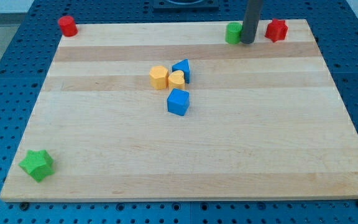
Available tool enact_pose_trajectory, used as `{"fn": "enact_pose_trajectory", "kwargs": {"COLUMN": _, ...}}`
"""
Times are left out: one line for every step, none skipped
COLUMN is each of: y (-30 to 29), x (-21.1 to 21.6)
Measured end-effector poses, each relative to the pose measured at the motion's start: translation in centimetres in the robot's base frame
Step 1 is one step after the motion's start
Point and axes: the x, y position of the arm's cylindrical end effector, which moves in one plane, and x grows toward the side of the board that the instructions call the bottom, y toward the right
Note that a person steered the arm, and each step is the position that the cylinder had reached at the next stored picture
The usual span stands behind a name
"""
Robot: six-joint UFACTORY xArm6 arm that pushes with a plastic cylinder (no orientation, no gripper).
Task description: Slightly push the green circle towards top center
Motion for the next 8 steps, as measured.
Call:
{"fn": "enact_pose_trajectory", "kwargs": {"y": 0.0, "x": -0.4}}
{"fn": "enact_pose_trajectory", "kwargs": {"y": 0.7, "x": -0.4}}
{"fn": "enact_pose_trajectory", "kwargs": {"y": 0.8, "x": -0.4}}
{"fn": "enact_pose_trajectory", "kwargs": {"y": 0.7, "x": -0.5}}
{"fn": "enact_pose_trajectory", "kwargs": {"y": 0.2, "x": -1.2}}
{"fn": "enact_pose_trajectory", "kwargs": {"y": -0.5, "x": -2.5}}
{"fn": "enact_pose_trajectory", "kwargs": {"y": -1.4, "x": -3.6}}
{"fn": "enact_pose_trajectory", "kwargs": {"y": -2.0, "x": -3.6}}
